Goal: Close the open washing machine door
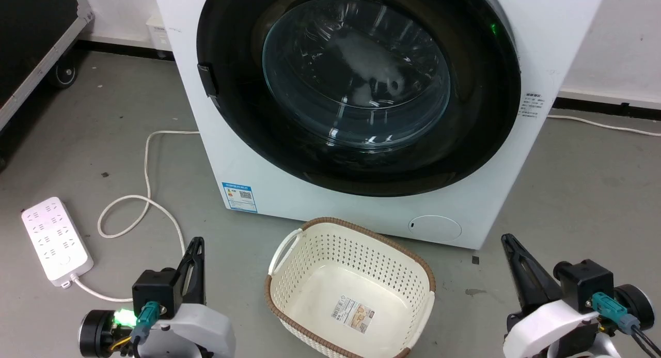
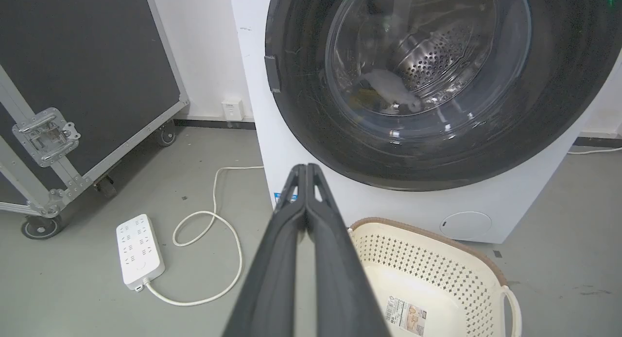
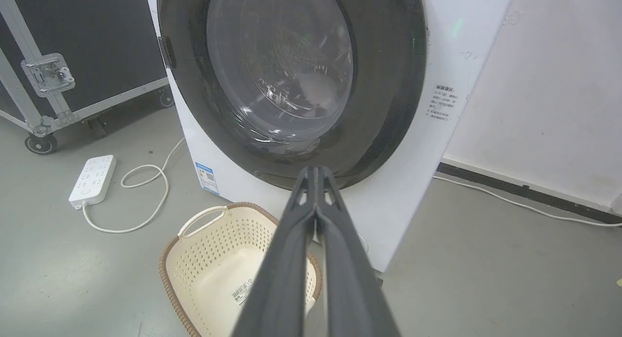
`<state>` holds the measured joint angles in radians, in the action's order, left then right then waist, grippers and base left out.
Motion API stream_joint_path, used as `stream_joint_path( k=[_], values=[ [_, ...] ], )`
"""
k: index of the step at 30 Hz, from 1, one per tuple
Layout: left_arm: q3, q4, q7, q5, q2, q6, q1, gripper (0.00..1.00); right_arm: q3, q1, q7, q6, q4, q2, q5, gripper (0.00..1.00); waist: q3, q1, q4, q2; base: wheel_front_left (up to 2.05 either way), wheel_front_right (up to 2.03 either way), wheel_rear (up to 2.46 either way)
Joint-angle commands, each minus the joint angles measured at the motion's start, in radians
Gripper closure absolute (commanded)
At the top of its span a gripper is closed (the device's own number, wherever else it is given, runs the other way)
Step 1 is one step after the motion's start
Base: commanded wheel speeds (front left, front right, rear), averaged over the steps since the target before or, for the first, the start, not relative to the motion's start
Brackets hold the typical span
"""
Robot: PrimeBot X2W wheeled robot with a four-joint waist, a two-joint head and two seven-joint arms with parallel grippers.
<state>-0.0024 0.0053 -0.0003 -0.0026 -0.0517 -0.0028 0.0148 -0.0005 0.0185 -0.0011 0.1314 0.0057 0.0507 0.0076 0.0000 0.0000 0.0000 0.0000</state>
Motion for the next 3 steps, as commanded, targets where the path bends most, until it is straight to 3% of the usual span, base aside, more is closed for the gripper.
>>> stream_joint_path(
  k=[1, 3],
  values=[
    [0.002, -0.005, 0.0, 0.003, 0.001, 0.003, -0.015, 1.0, 0.0, -0.018, 0.001, -0.001, -0.006, -0.001, -0.008, 1.0, 0.0, 0.0, 0.0, 0.0, 0.0, 0.0, 0.0],
    [0.002, -0.005, 0.0, 0.003, 0.001, 0.003, -0.015, 1.0, 0.0, -0.018, 0.001, -0.001, -0.006, -0.001, -0.008, 1.0, 0.0, 0.0, 0.0, 0.0, 0.0, 0.0, 0.0]
  ],
)
